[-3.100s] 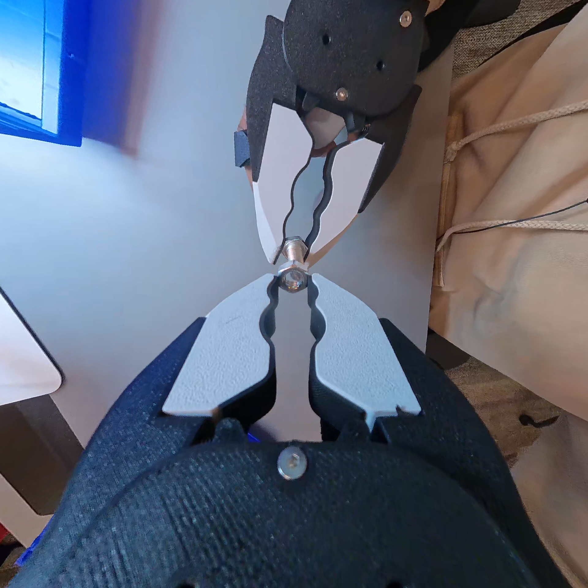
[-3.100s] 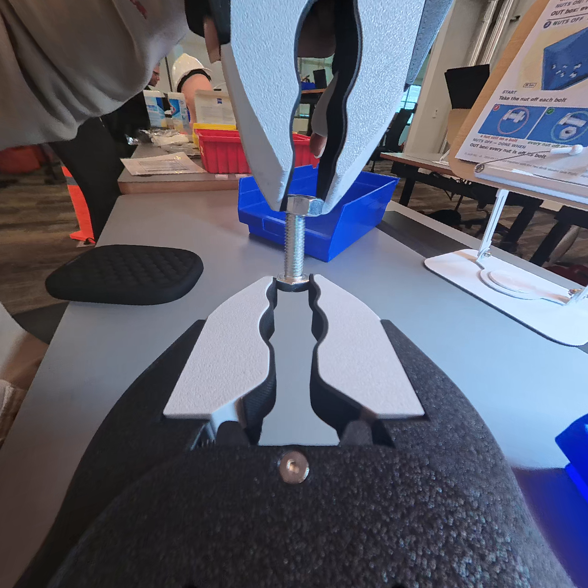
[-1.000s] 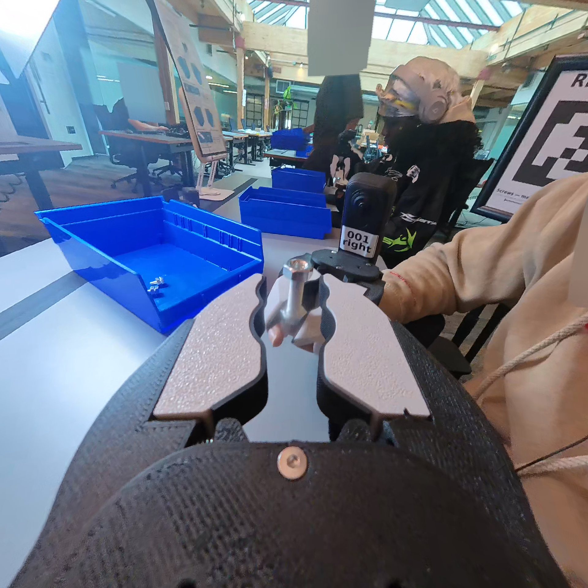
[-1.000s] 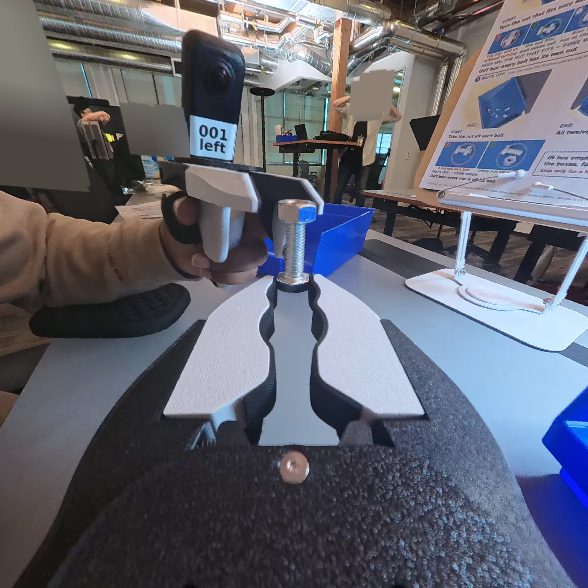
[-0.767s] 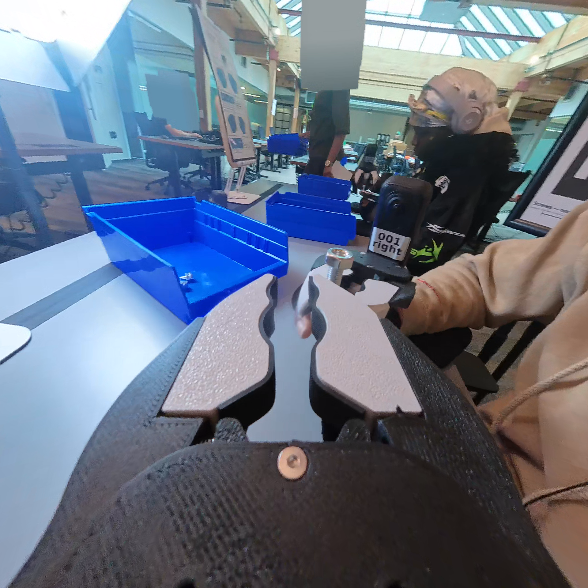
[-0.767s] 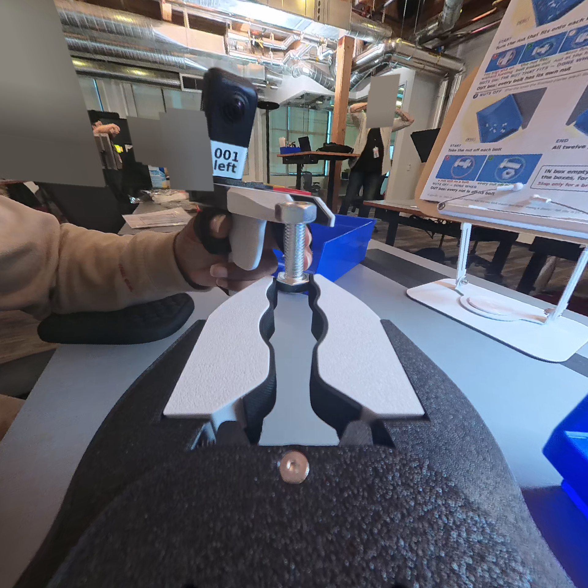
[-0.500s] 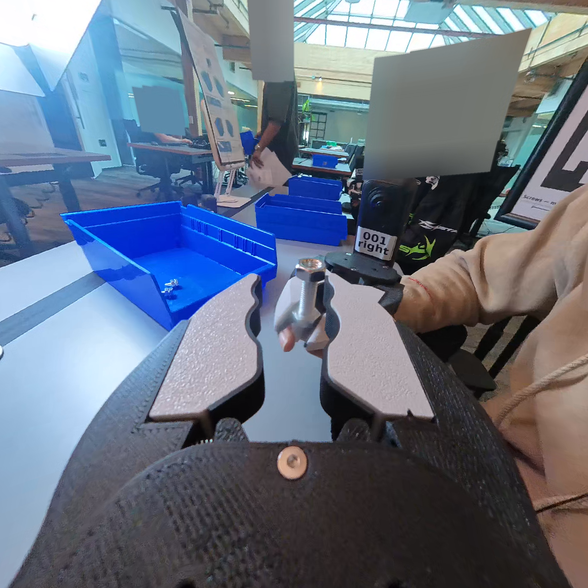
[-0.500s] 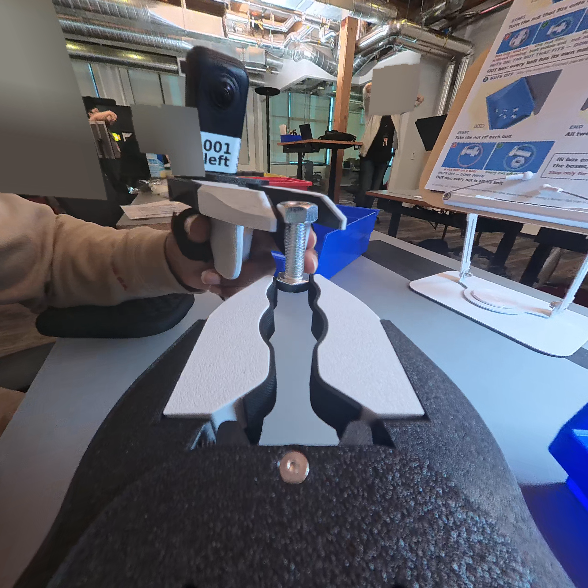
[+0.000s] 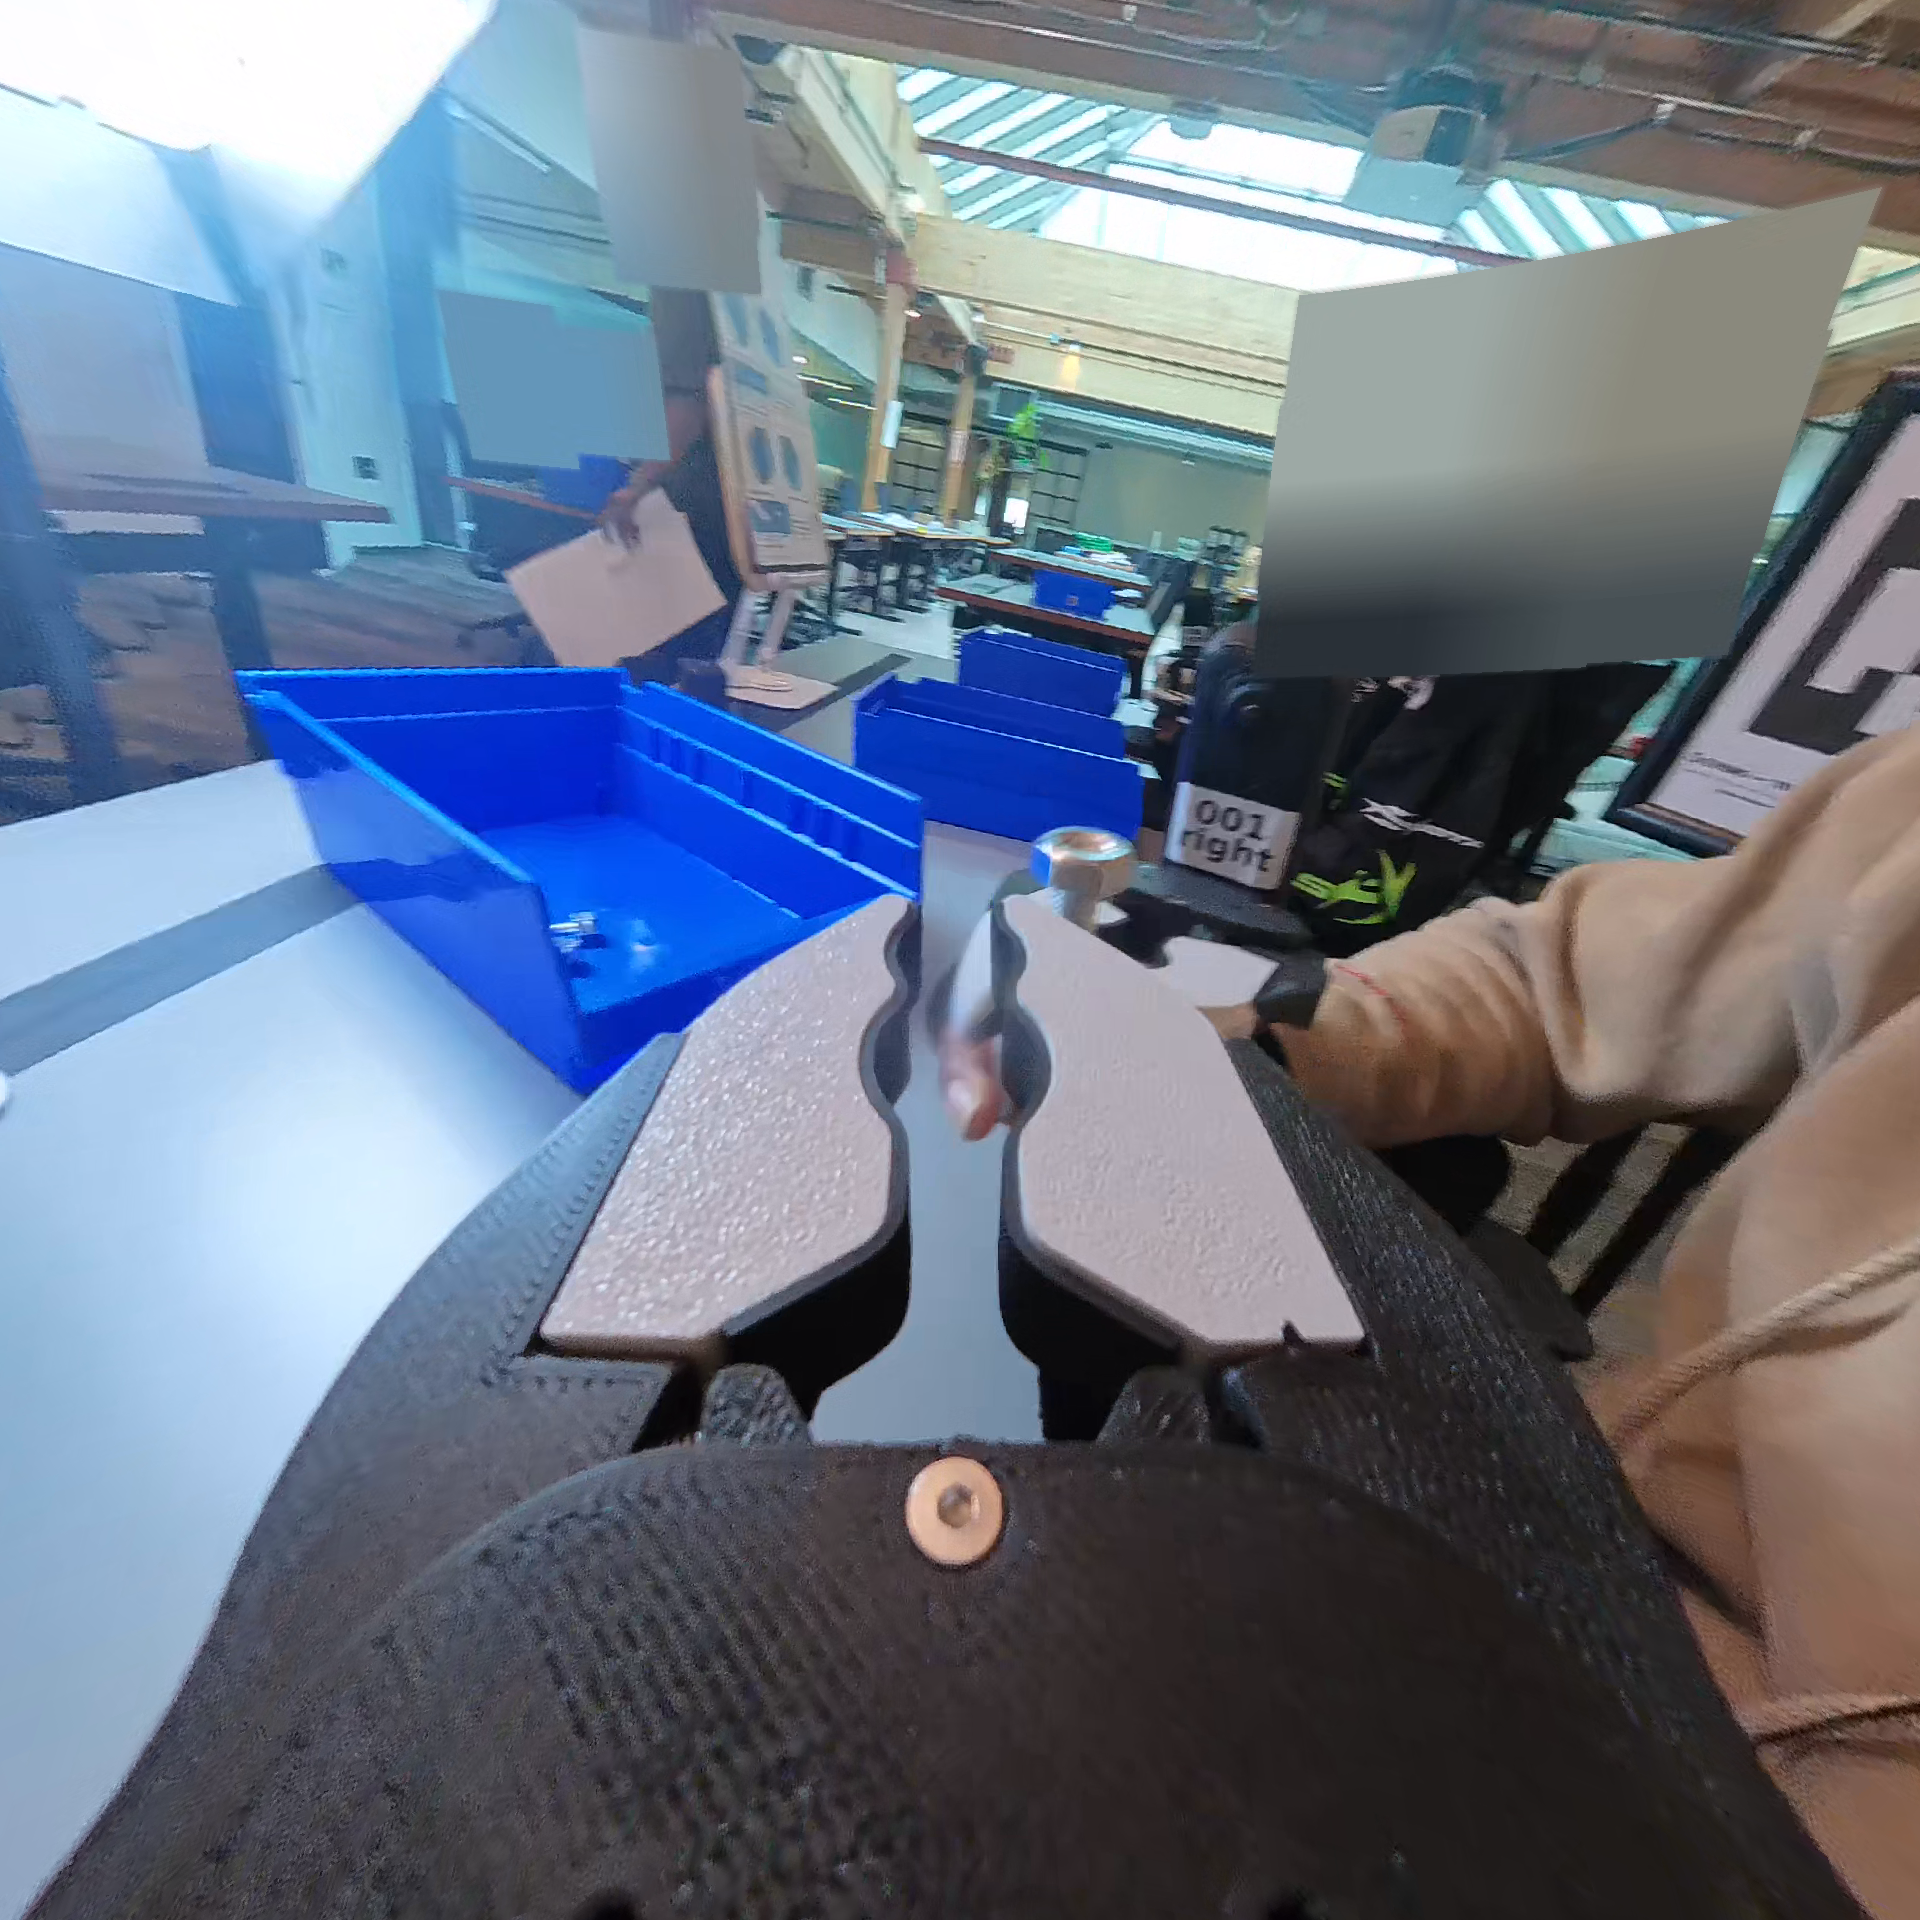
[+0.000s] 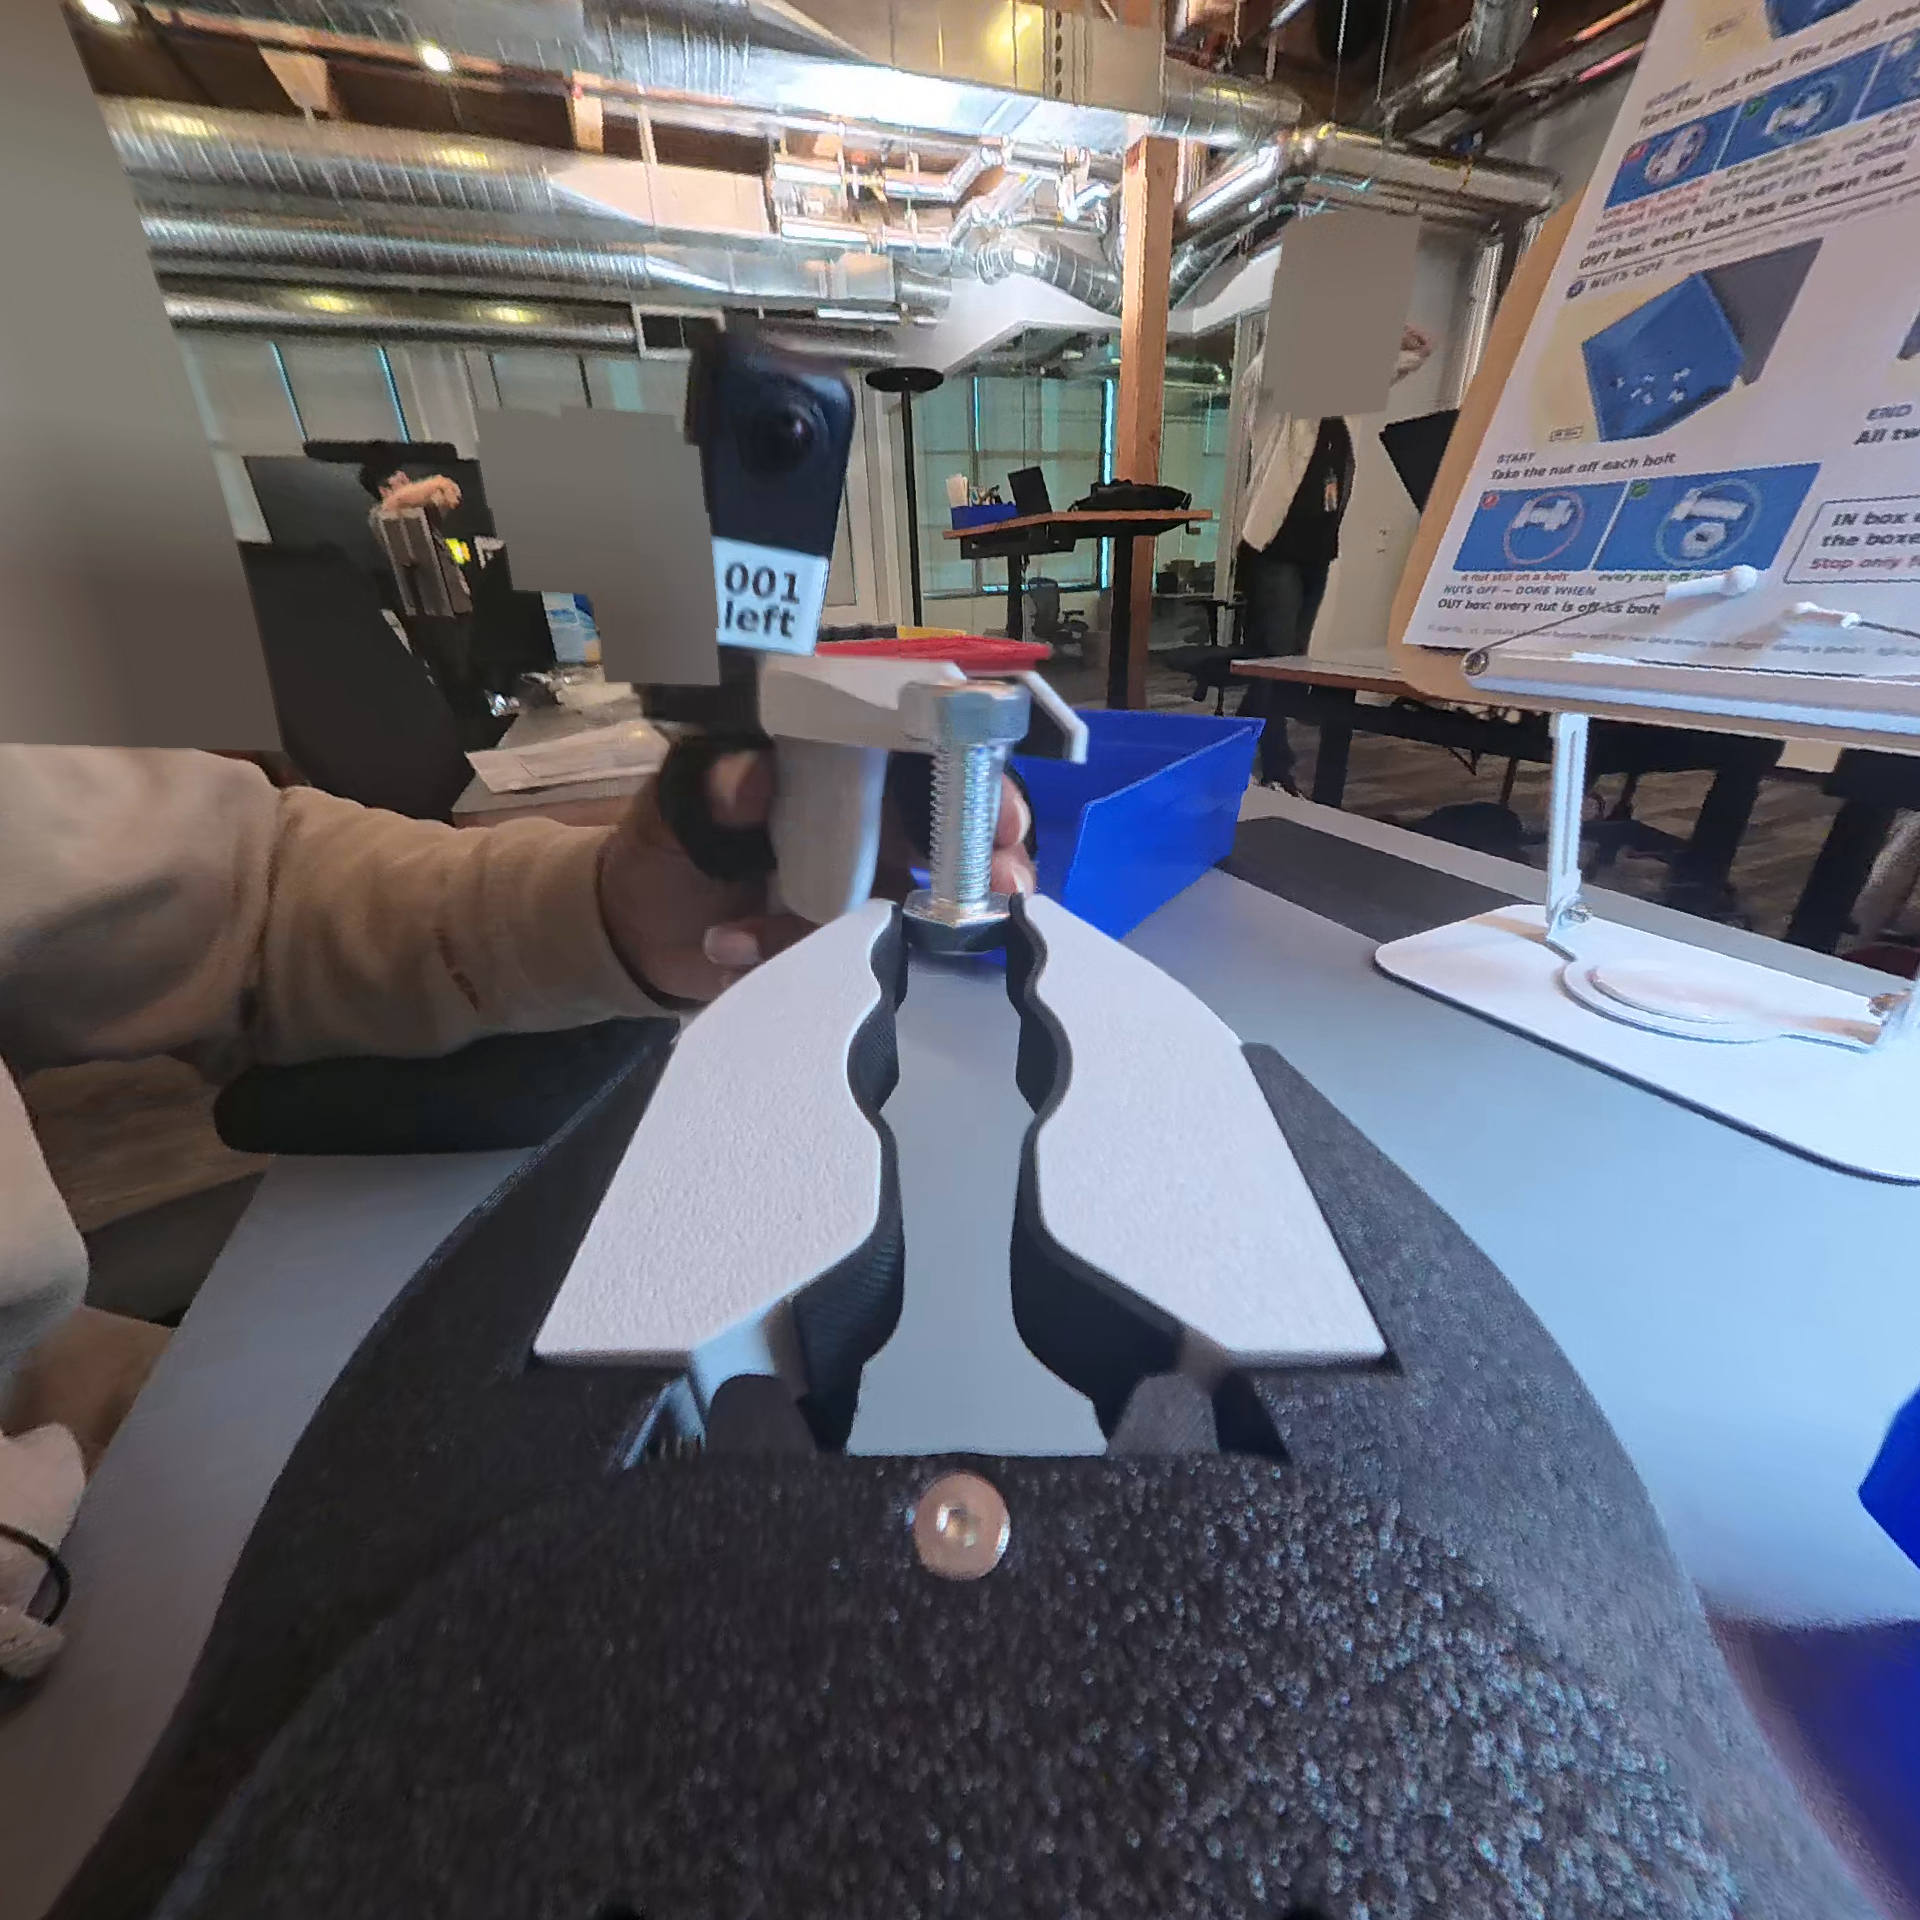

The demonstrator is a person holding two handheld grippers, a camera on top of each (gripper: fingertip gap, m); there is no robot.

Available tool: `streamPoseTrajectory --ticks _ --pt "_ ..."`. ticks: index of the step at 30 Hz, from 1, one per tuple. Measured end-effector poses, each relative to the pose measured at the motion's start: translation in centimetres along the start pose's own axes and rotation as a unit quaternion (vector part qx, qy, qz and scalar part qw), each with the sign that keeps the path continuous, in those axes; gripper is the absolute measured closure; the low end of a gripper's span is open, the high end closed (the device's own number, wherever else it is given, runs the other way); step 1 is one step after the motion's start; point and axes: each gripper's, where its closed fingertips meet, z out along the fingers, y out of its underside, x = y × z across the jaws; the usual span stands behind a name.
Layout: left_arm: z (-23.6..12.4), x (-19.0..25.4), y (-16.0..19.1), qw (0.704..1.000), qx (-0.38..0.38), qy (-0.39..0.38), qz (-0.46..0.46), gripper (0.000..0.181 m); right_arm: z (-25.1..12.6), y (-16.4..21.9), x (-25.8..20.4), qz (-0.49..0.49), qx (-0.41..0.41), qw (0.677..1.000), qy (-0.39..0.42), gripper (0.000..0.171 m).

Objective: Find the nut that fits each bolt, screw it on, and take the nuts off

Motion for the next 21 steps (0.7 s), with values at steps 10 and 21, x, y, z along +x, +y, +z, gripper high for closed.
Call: streamPoseTrajectory --ticks 10,21 --pt "0.7 1.5 0.1 0.999 -0.002 0.021 0.027 0.148 0.3 0.3 -0.1 -0.002 -0.008 1.000 0.002 0.153" --pt "0.6 1.6 -0.4 0.999 0.014 0.034 0.020 0.147 0.1 0.1 0.2 0.002 -0.003 1.000 0.004 0.153"
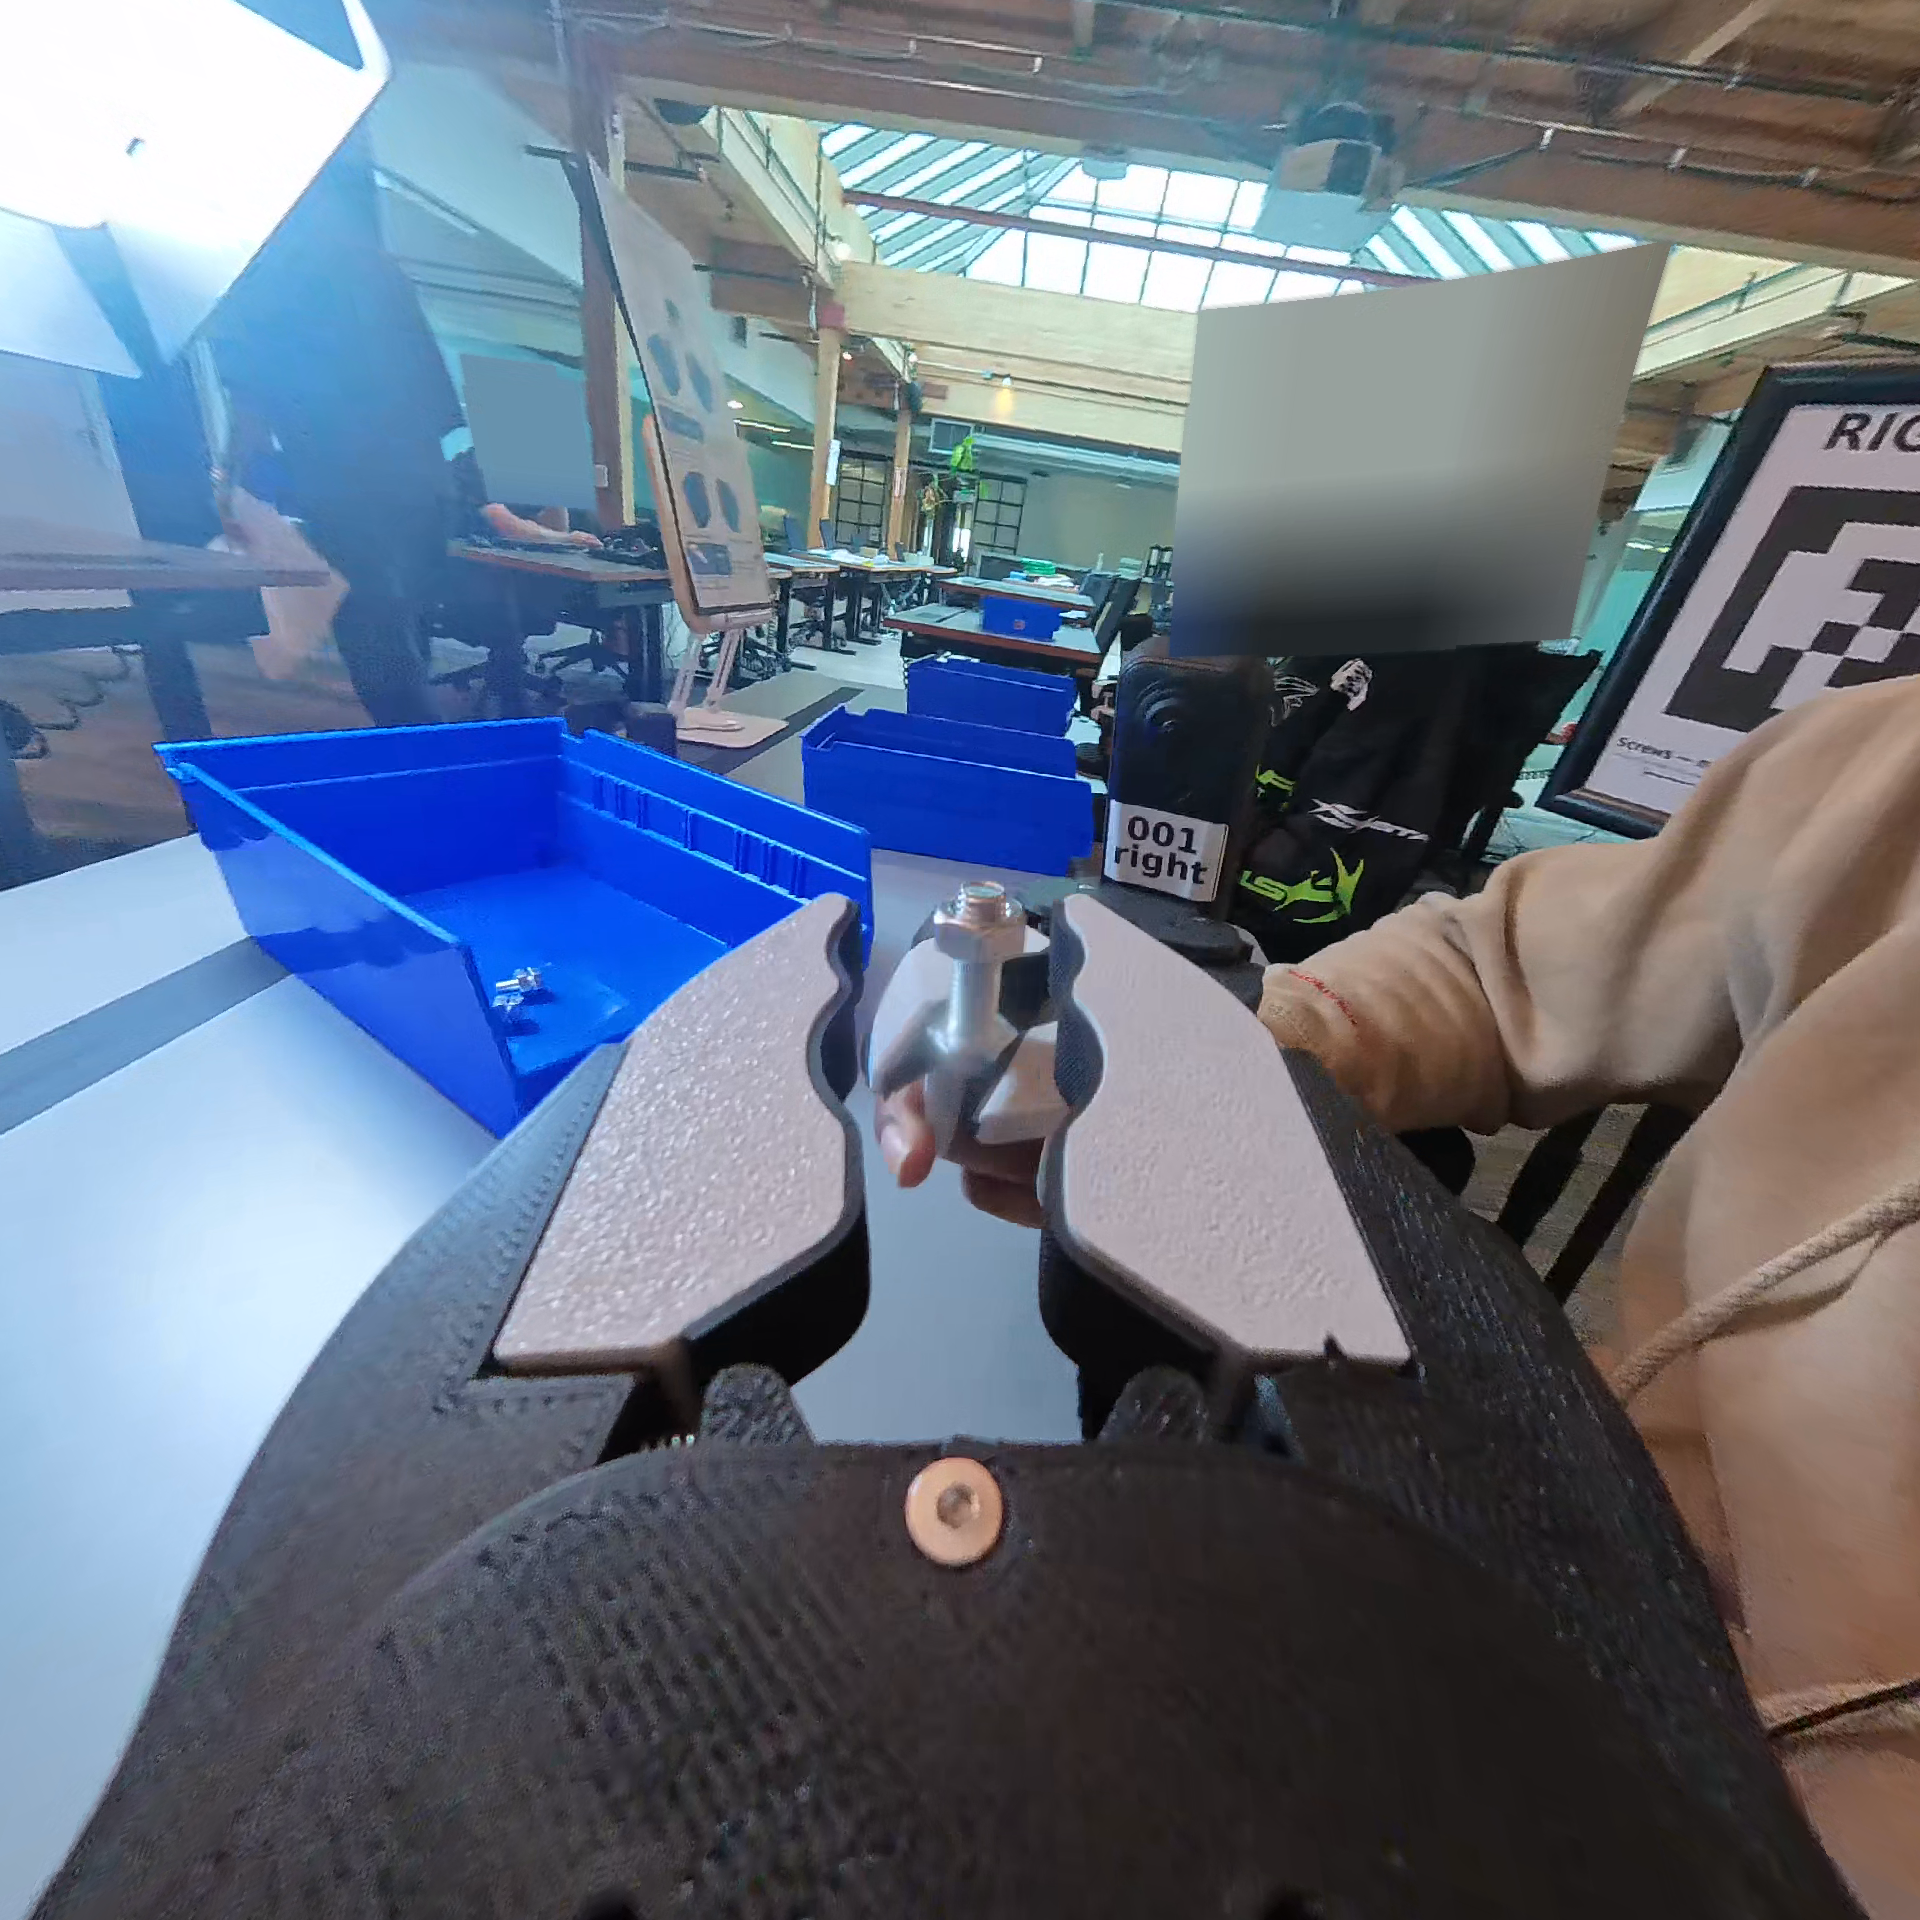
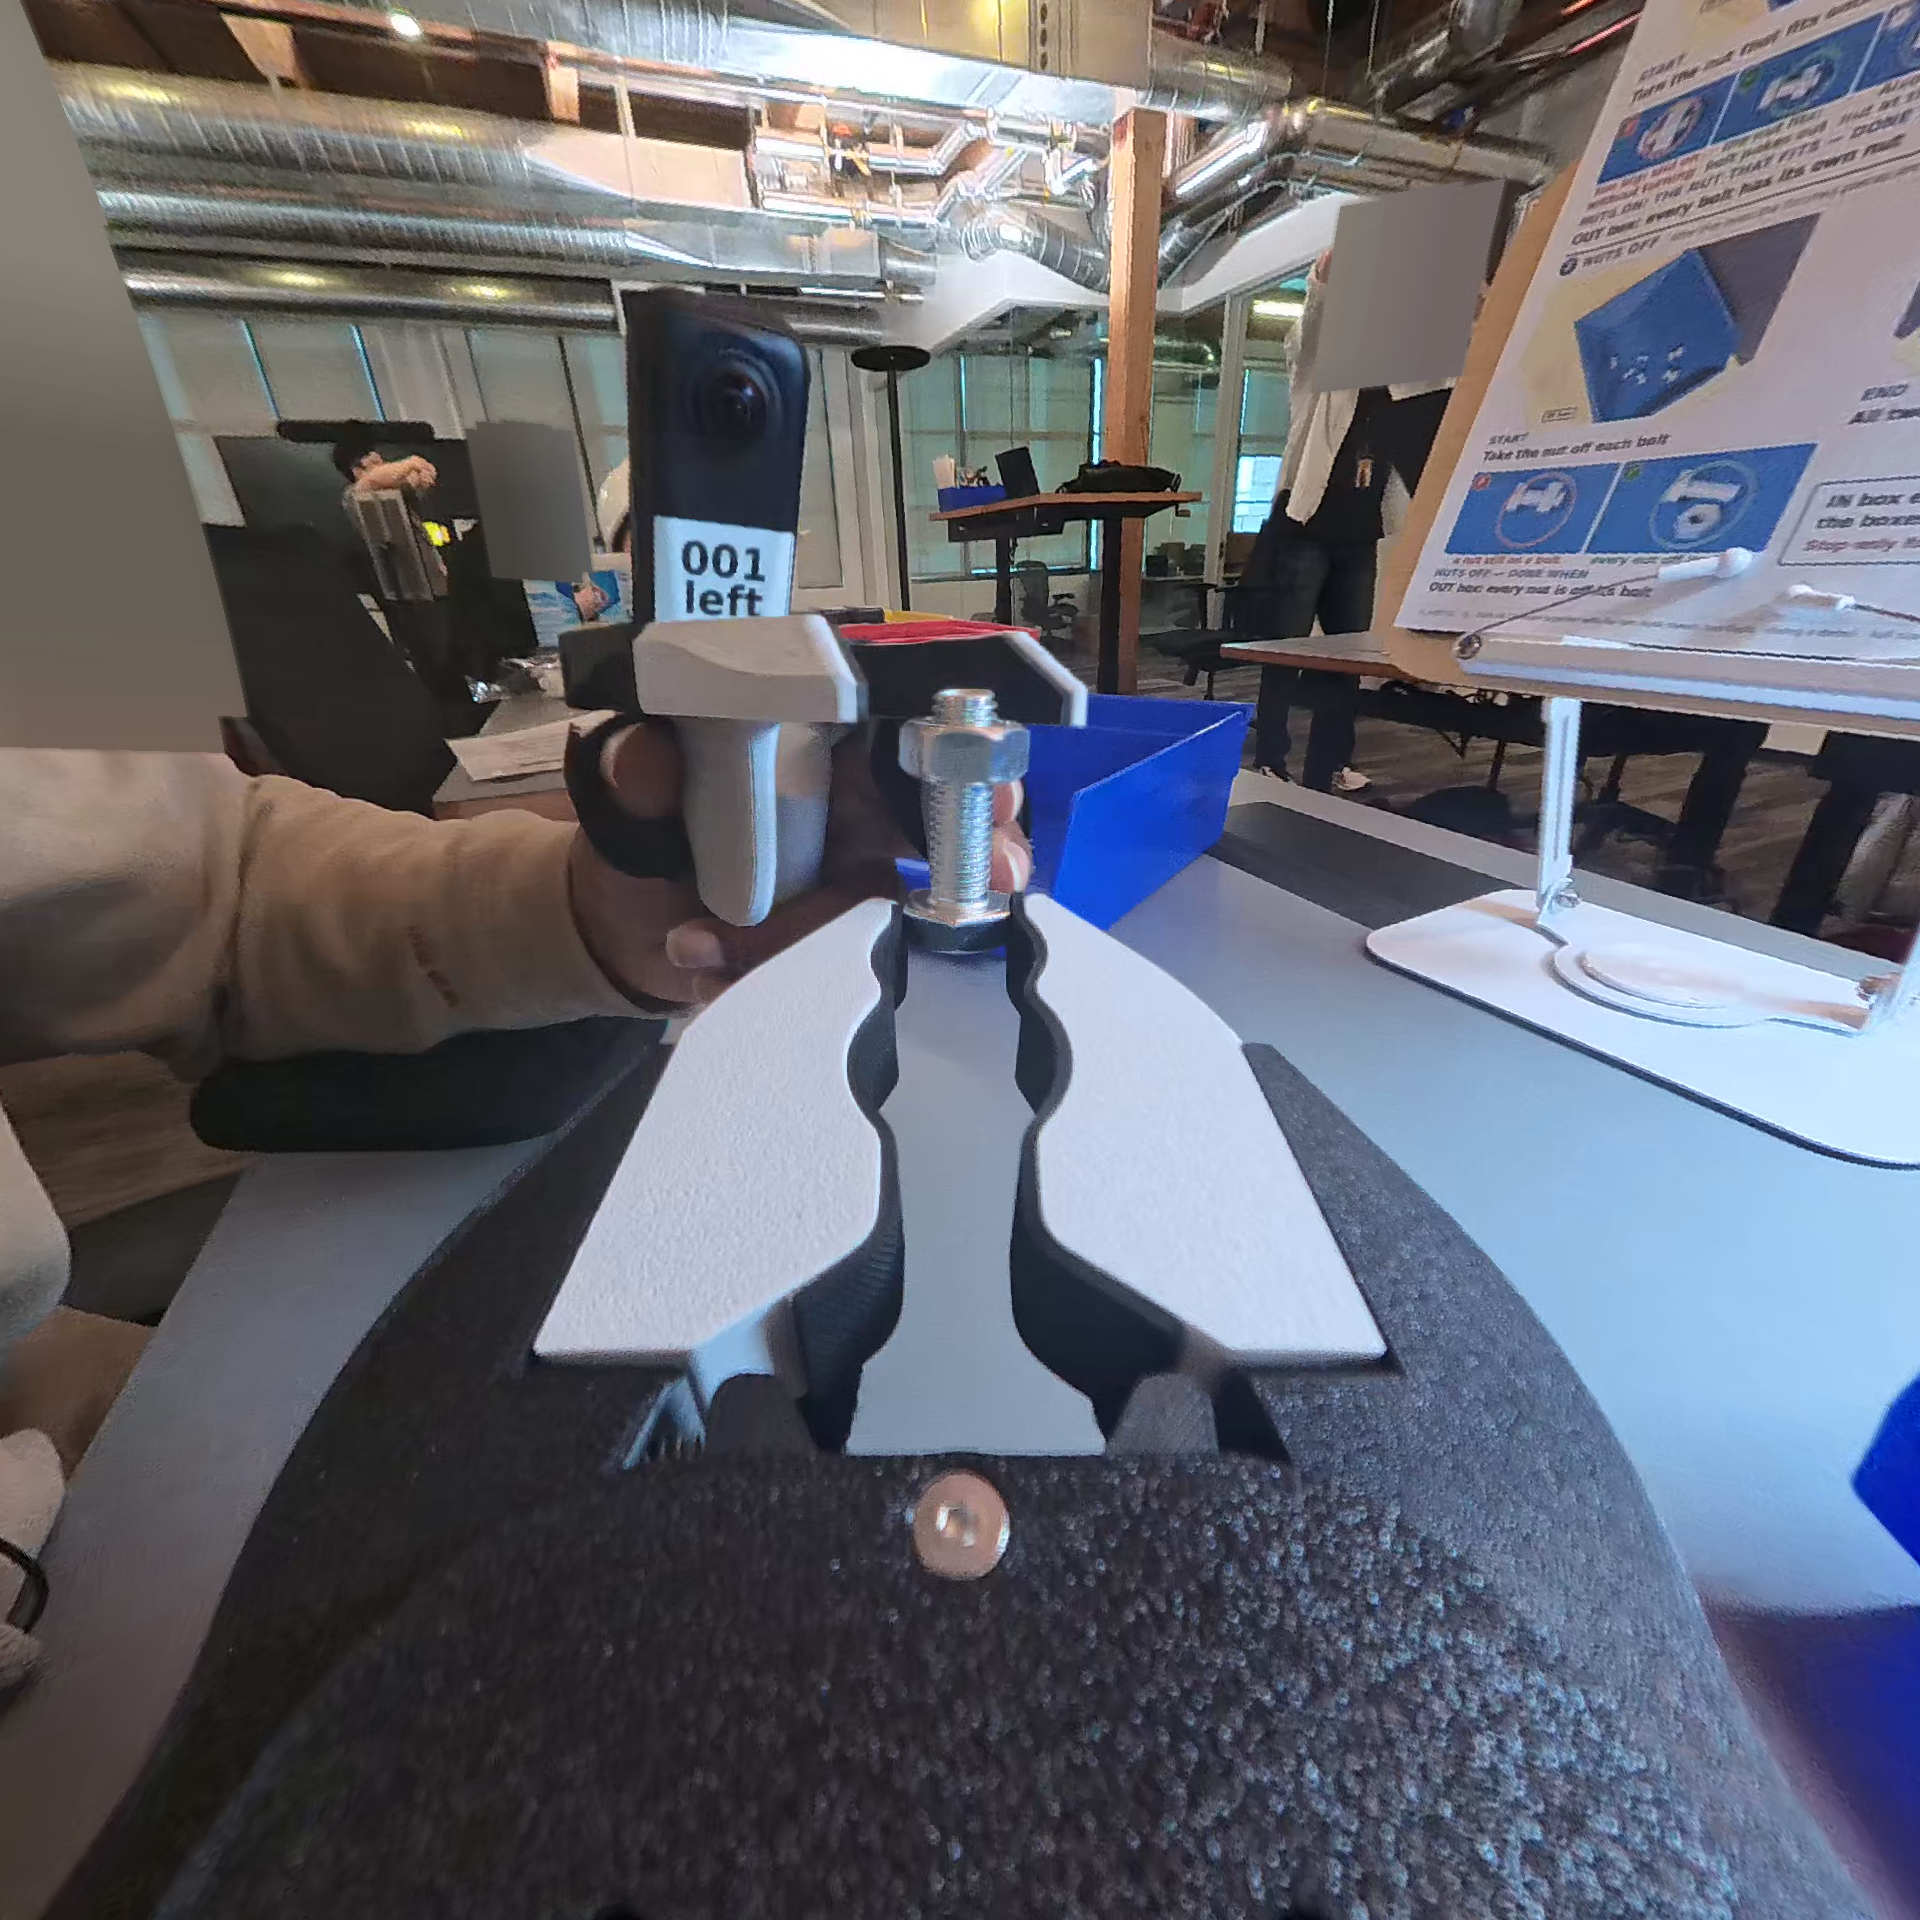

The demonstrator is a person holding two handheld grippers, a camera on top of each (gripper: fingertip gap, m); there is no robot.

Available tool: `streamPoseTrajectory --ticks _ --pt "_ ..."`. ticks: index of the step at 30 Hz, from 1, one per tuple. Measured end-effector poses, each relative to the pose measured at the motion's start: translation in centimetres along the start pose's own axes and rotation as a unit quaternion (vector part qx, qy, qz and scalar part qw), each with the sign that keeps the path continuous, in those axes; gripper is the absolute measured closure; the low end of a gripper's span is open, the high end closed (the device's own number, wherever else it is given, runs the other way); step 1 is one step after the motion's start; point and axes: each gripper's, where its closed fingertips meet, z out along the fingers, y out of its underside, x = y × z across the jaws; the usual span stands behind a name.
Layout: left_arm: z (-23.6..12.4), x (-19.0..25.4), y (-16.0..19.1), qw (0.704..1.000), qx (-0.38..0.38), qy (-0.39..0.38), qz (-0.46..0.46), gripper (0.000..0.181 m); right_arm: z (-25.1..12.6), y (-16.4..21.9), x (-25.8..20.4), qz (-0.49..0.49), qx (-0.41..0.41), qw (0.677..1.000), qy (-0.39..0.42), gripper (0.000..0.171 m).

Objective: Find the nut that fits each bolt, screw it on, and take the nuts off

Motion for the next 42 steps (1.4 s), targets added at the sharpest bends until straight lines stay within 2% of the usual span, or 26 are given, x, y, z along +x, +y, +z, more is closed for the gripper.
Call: streamPoseTrajectory --ticks 4,5,8,11,14,18,19,20,22,29,35,36,37,38,40,42 --pt "-0.1 -0.8 0.4 1.000 -0.017 -0.014 0.003 0.152 0.0 0.1 -0.1 0.011 0.000 1.000 -0.003 0.153" --pt "-0.6 -2.0 0.5 0.999 -0.020 -0.046 0.003 0.177 -0.2 -0.2 -0.1 0.020 0.010 1.000 -0.010 0.153" --pt "-1.0 -3.0 0.9 0.998 -0.024 -0.057 -0.005 0.171 -0.3 -1.0 -0.3 0.014 0.024 1.000 -0.014 0.153" --pt "-0.4 -1.6 0.6 0.999 -0.019 -0.031 0.006 0.155 -0.2 -0.5 0.1 0.018 0.015 1.000 -0.005 0.153" --pt "0.0 -0.3 0.4 1.000 -0.014 -0.007 0.008 0.146 -0.1 -0.2 0.1 0.016 0.007 1.000 -0.001 0.153" --pt "0.1 -0.6 0.9 0.999 -0.035 -0.013 0.009 0.151 0.0 -0.2 -0.1 0.016 0.007 1.000 -0.004 0.153" --pt "-0.2 -1.4 0.9 0.999 -0.037 -0.036 0.001 0.173 -0.2 -0.4 -0.1 0.018 0.013 1.000 -0.009 0.153" --pt "-0.6 -2.9 1.1 0.996 -0.041 -0.074 0.008 0.181 -0.3 -0.7 -0.5 0.014 0.019 1.000 -0.018 0.153" --pt "-0.8 -3.1 1.4 0.997 -0.044 -0.064 -0.014 0.177 -0.1 -1.2 -1.2 -0.001 0.025 0.999 -0.027 0.153" --pt "0.0 0.0 0.3 1.000 -0.019 -0.001 0.009 0.144 -0.1 -0.8 -0.5 0.012 0.019 1.000 -0.012 0.153" --pt "0.3 -0.5 1.3 0.999 -0.046 -0.014 0.010 0.145 0.0 -0.5 -0.4 0.019 0.011 1.000 -0.011 0.153" --pt "0.2 -0.7 1.3 0.999 -0.045 -0.017 0.008 0.151 -0.1 -0.5 -0.1 0.024 0.015 1.000 -0.007 0.153" --pt "-0.2 -1.8 1.3 0.997 -0.044 -0.053 0.015 0.179 -0.3 -0.9 0.0 0.028 0.027 0.999 -0.011 0.153" --pt "-0.6 -2.6 1.3 0.996 -0.045 -0.071 0.023 0.177 -0.5 -1.3 0.0 0.026 0.035 0.999 -0.015 0.153" --pt "-0.9 -2.9 1.1 0.997 -0.040 -0.064 -0.005 0.168 -0.6 -1.7 0.0 0.013 0.038 0.999 -0.008 0.153" --pt "-0.7 -2.3 1.0 0.998 -0.040 -0.053 0.009 0.159 -0.6 -1.5 0.3 0.020 0.035 0.999 -0.005 0.153"
